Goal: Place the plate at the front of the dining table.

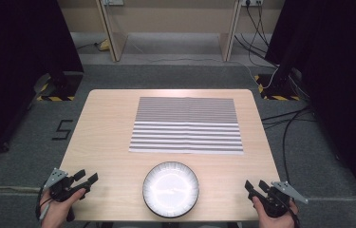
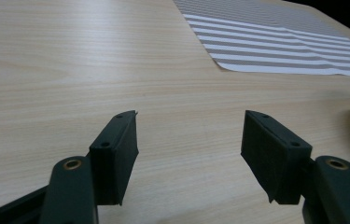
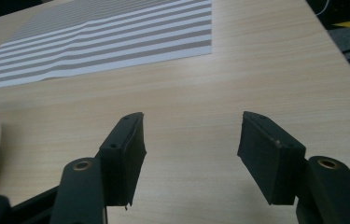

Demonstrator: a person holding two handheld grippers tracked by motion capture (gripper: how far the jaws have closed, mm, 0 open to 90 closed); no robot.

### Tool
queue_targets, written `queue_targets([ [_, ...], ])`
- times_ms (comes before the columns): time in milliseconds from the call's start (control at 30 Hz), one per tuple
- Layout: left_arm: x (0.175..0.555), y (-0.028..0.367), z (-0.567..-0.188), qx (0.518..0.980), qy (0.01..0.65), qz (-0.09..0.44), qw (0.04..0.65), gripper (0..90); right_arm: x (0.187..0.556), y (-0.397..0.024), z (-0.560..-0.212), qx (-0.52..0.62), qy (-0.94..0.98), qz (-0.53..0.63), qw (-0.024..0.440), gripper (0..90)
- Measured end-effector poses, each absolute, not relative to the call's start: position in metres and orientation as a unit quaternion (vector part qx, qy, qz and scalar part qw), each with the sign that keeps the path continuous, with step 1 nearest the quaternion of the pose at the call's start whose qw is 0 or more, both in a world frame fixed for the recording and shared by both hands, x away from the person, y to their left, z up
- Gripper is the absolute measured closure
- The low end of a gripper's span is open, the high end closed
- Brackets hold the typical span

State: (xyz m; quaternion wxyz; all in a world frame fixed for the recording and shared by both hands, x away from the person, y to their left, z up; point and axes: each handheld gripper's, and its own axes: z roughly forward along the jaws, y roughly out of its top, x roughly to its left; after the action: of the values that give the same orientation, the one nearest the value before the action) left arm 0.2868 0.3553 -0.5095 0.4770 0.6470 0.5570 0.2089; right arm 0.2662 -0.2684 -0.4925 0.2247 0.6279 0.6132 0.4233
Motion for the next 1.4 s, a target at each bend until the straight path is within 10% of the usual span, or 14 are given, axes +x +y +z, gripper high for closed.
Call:
queue_targets([
  [667, 0.284, 0.324, -0.494, 0.664, 0.515, 0.187, 0.508, 27.5, 0.274, -0.214, -0.478, 0.571, 0.678, 0.439, 0.149, 49.3],
  [1400, 0.285, 0.259, -0.474, 0.739, 0.434, 0.096, 0.506, 44.6, 0.295, -0.149, -0.462, 0.527, 0.738, 0.415, 0.077, 65.1],
])
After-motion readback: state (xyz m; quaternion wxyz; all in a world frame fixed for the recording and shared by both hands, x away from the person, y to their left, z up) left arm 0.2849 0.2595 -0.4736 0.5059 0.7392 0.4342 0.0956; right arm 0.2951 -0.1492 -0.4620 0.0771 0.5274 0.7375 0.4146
